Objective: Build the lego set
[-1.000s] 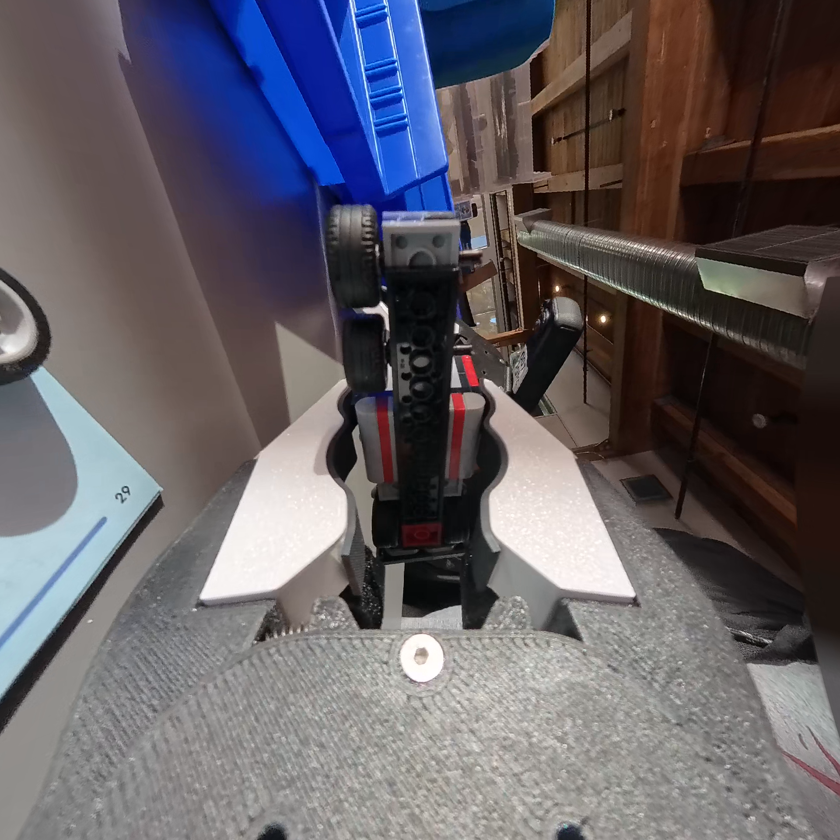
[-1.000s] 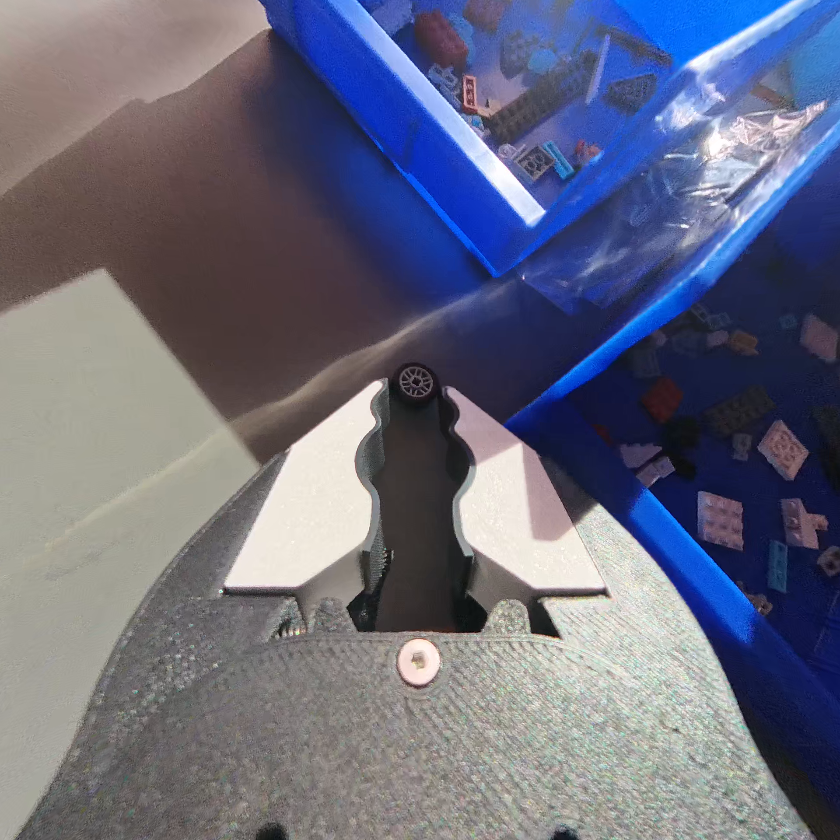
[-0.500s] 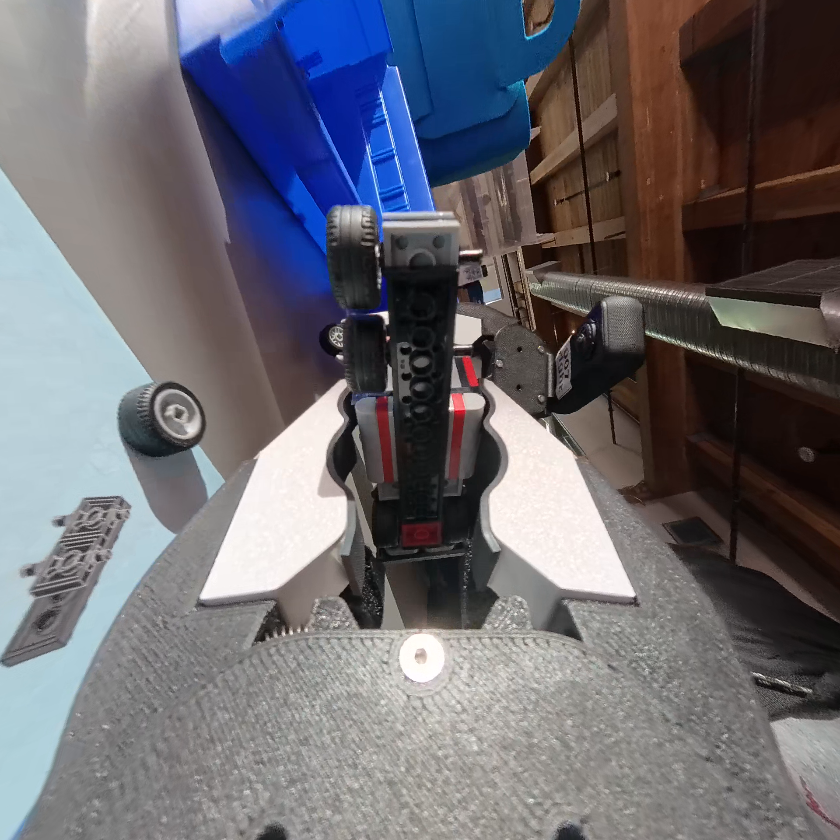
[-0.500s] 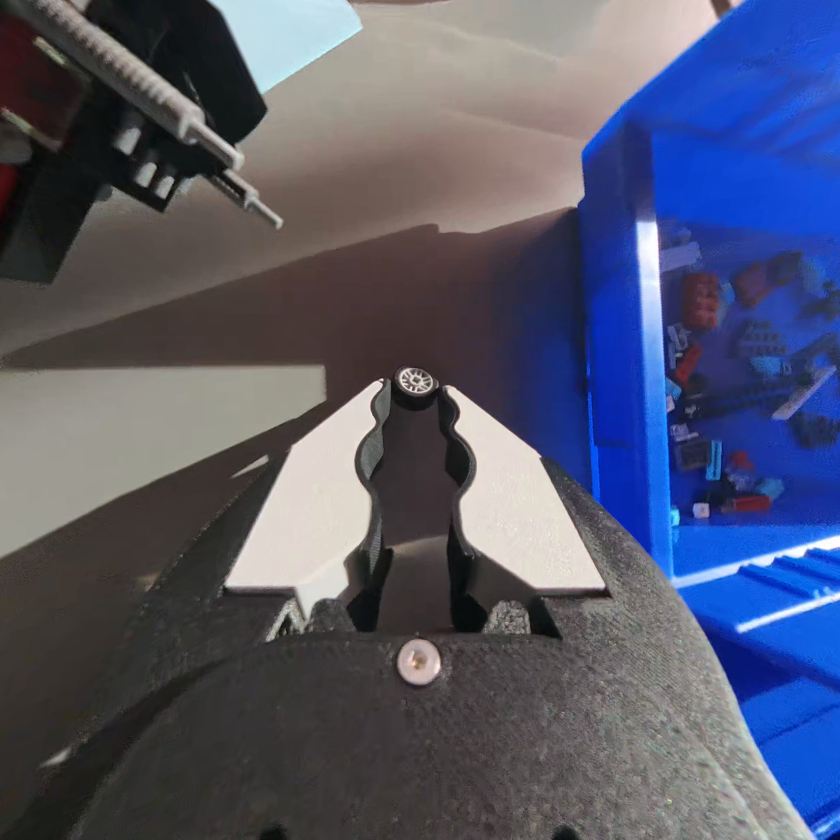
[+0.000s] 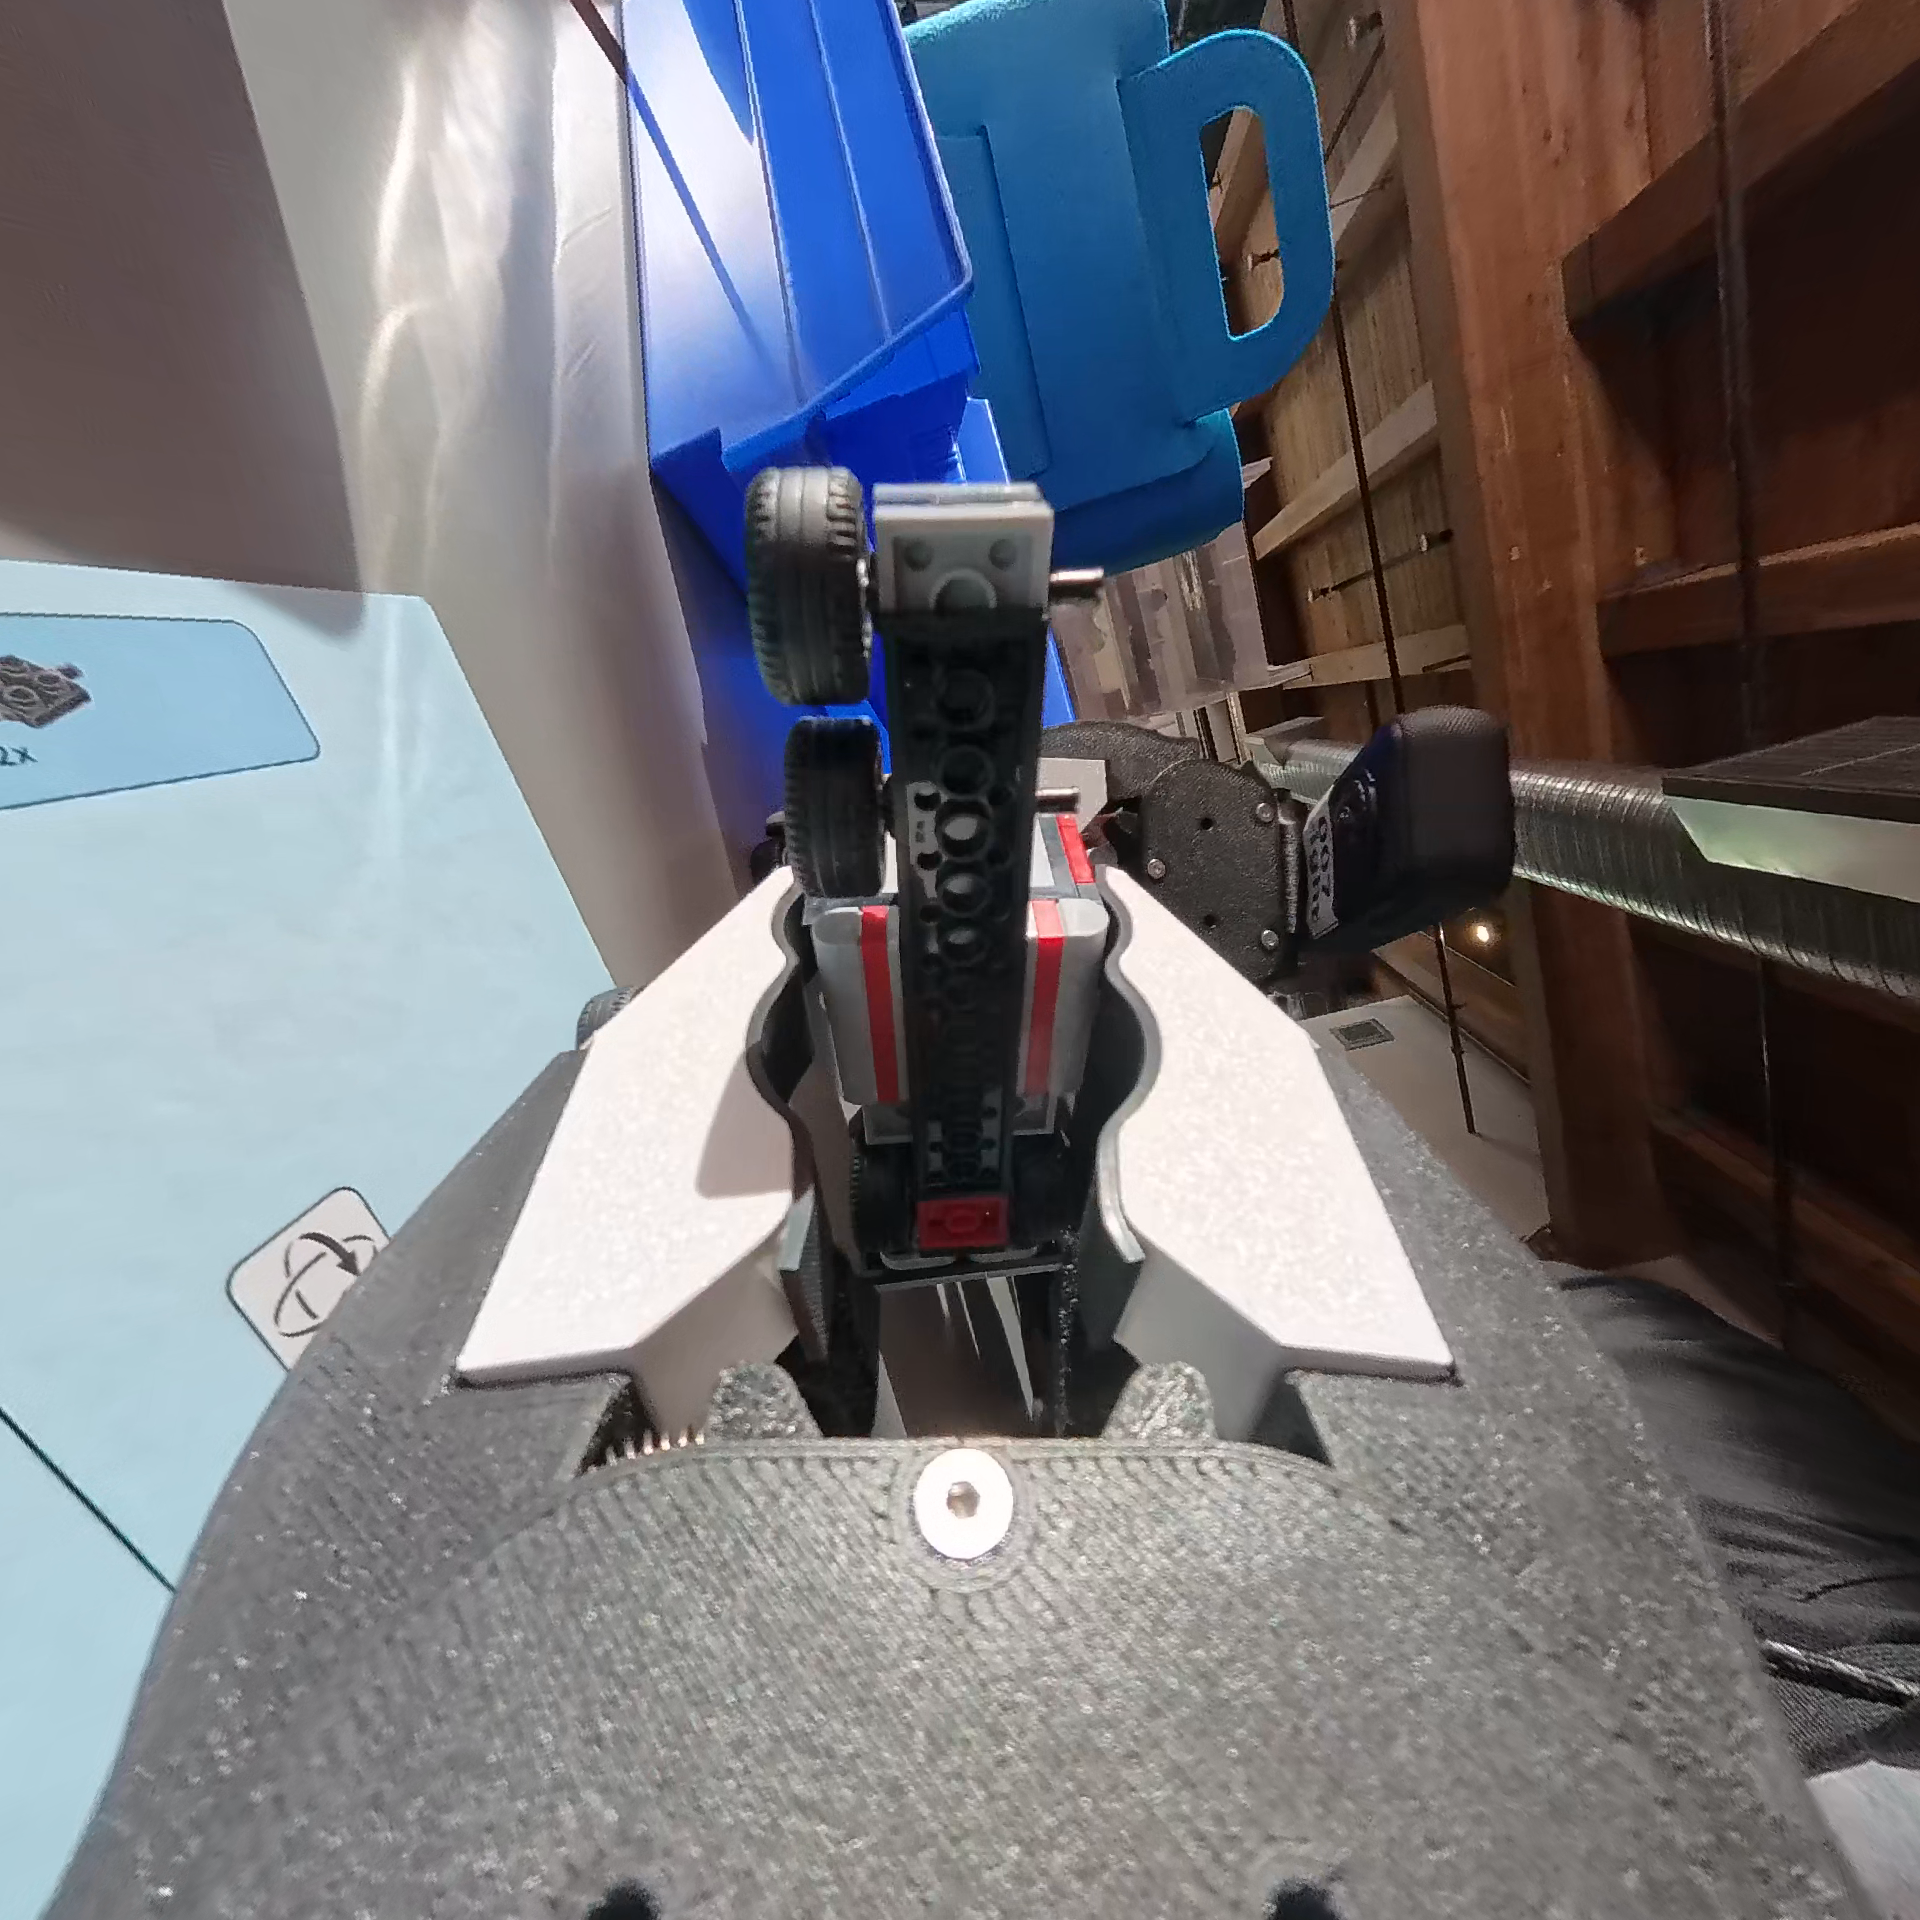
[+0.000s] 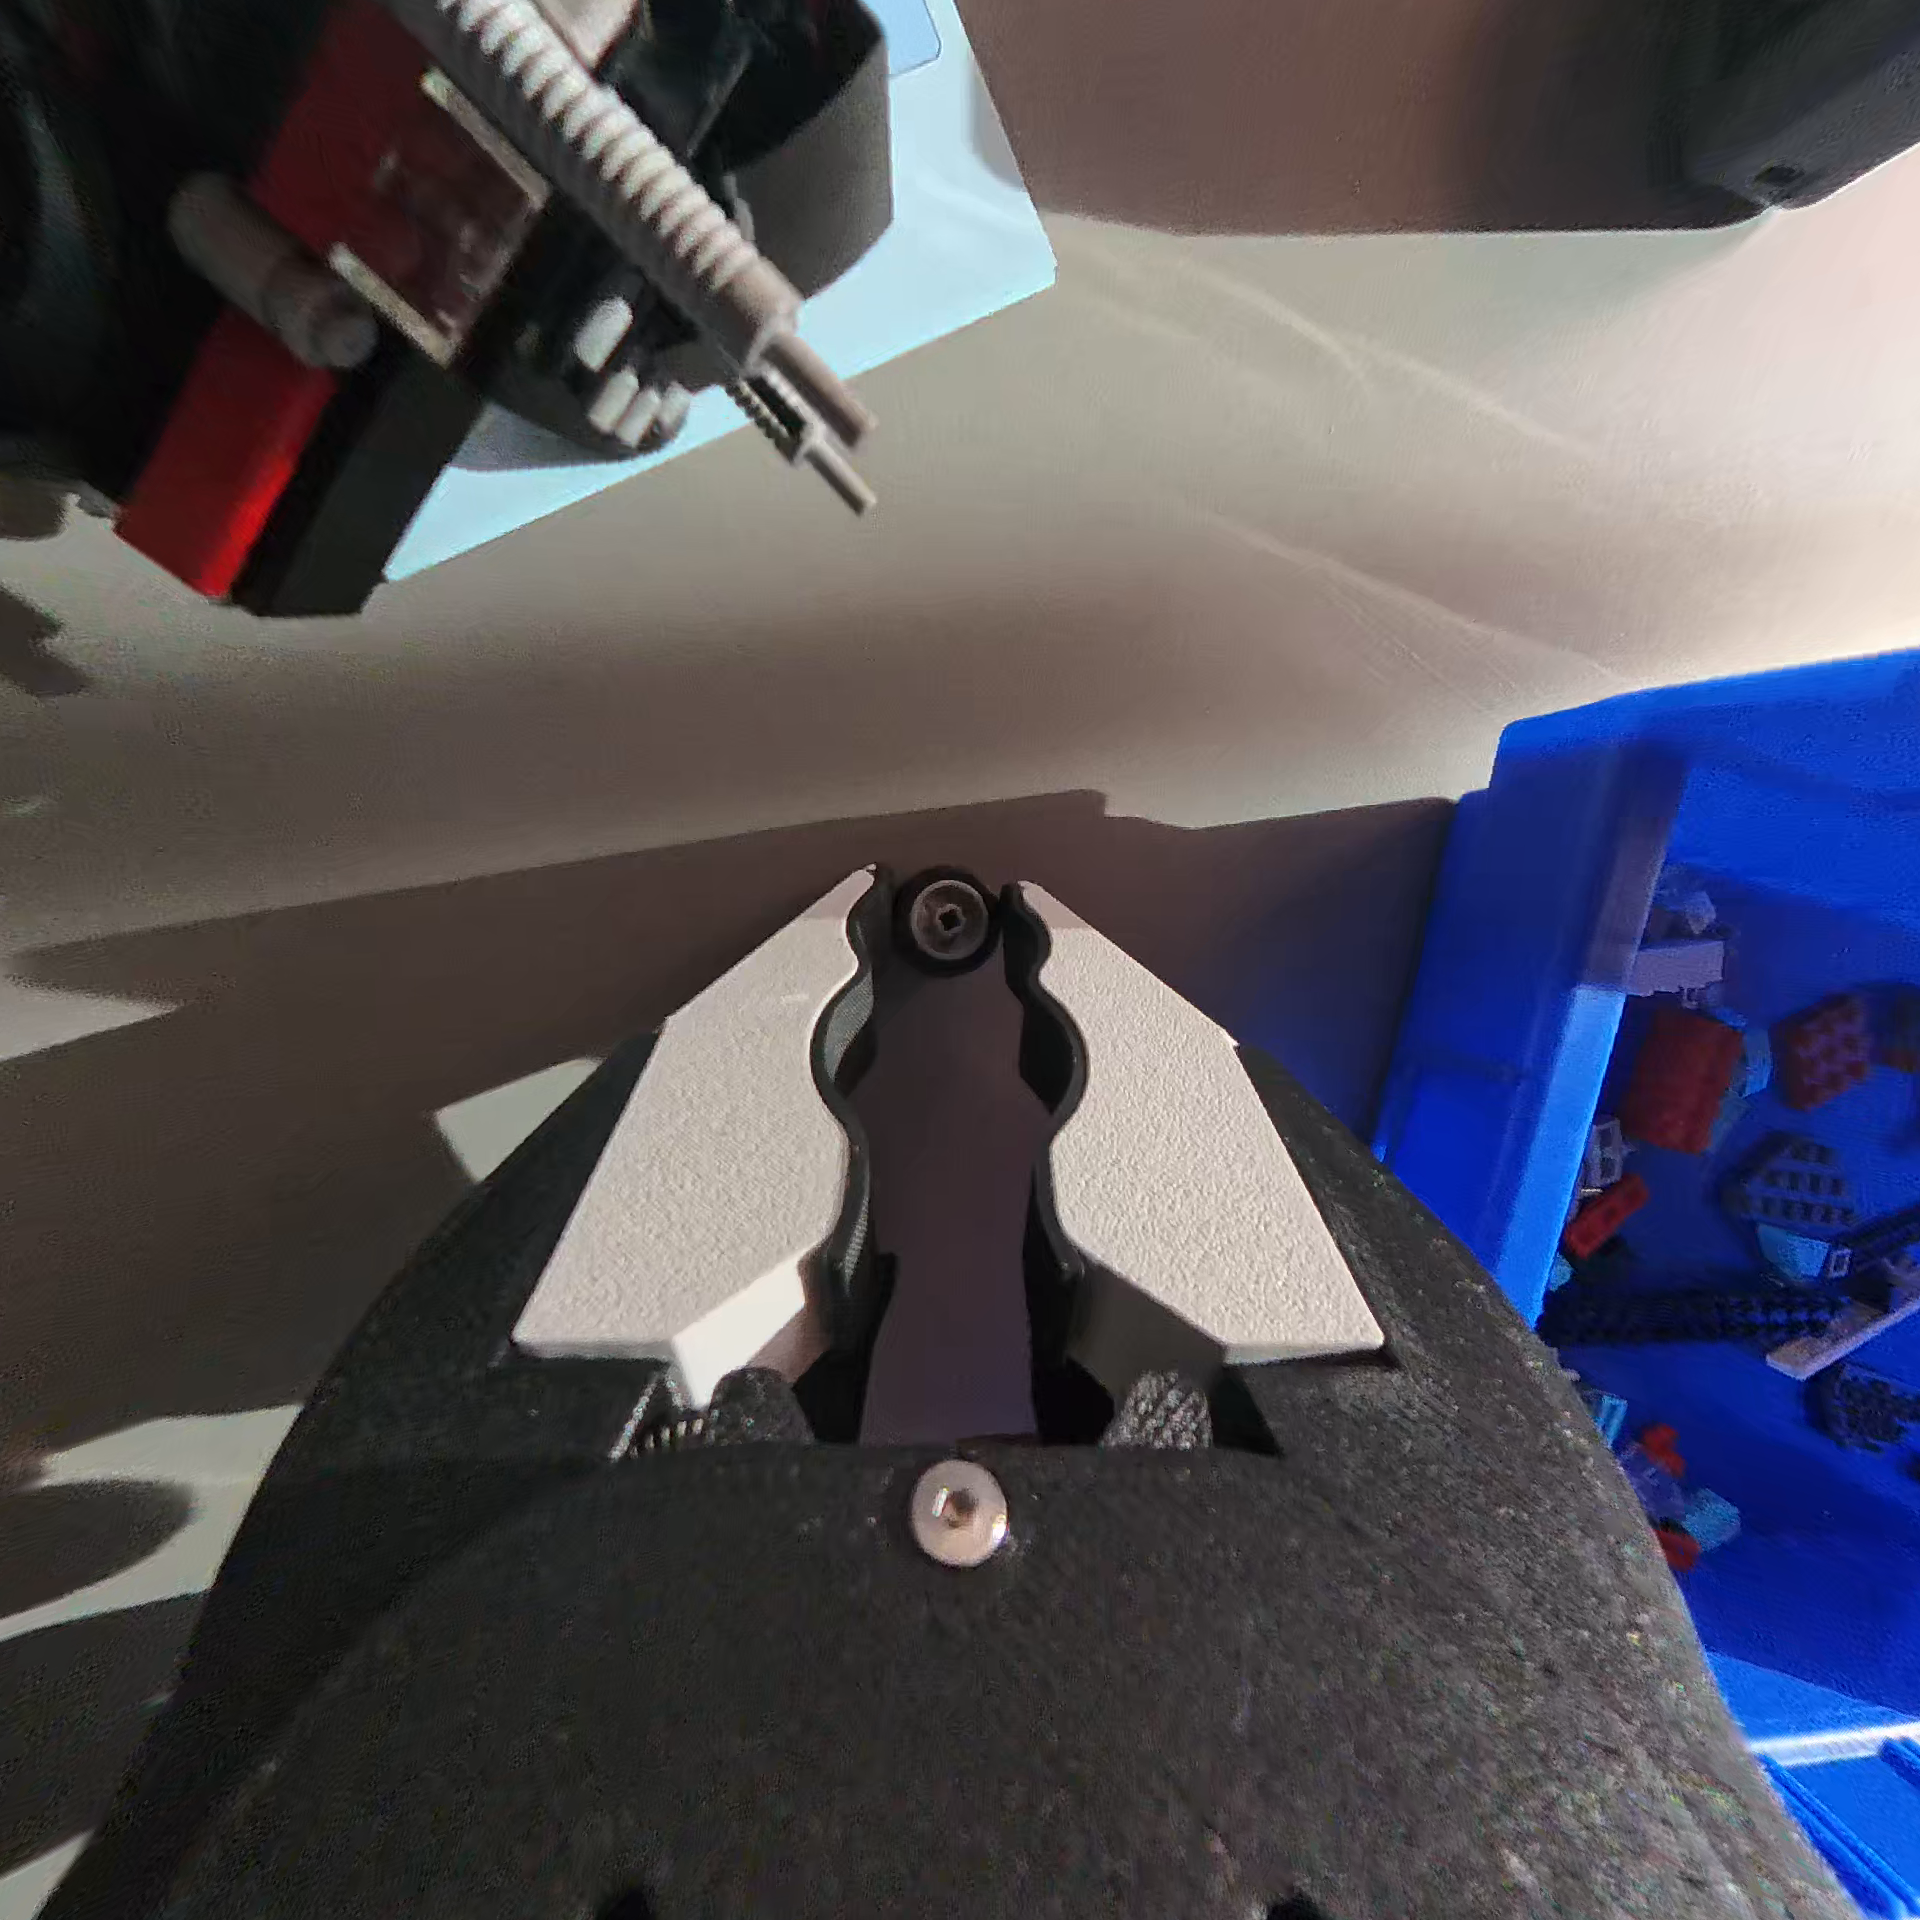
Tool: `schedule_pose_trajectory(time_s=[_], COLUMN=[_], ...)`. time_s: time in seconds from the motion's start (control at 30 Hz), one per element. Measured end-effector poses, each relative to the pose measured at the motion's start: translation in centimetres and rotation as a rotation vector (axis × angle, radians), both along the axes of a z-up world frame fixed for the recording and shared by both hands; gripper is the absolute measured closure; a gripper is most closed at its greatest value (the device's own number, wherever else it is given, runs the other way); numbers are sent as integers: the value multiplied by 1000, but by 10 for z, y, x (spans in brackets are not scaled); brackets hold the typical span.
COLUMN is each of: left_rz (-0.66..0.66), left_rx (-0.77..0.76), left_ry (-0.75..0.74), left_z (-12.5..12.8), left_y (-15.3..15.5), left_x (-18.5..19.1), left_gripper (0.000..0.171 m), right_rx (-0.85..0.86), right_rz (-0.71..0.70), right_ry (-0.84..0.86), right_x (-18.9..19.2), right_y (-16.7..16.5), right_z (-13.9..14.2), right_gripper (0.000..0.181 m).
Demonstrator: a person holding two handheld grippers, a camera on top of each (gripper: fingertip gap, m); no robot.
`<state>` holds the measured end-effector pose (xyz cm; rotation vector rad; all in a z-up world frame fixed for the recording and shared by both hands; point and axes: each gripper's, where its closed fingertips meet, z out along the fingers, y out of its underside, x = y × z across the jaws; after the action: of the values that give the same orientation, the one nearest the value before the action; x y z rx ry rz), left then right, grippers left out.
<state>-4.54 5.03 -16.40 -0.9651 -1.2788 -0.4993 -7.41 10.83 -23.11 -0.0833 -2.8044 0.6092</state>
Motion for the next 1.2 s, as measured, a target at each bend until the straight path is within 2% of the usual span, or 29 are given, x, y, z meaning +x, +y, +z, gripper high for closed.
schedule_pose_trajectory(time_s=[0.33,0.5,0.6,0.73,0.87,1.07,1.2], left_rz=[-62,-120,-144,-170,-174,-191,-216], left_rx=[103,111,122,115,132,131,75], left_ry=[-32,-54,-35,-15,-22,-95,-95], left_z=[6,-1,3,5,6,-1,-4], left_y=[11,21,24,28,33,54,77], left_x=[8,12,15,17,18,11,-2], left_gripper=[119,119,119,119,119,119,119], right_rx=[-209,-257,-305,-346,-445,-649,-685], right_rz=[-36,-76,-70,-52,-57,-74,24], right_ry=[-103,-154,-145,-121,-125,-162,-215], right_x=[4,1,-1,-2,-5,-13,-4], right_y=[8,6,1,-3,-5,0,-15], right_z=[9,-2,-1,3,25,83,112], right_gripper=[147,145,158,158,158,158,158])
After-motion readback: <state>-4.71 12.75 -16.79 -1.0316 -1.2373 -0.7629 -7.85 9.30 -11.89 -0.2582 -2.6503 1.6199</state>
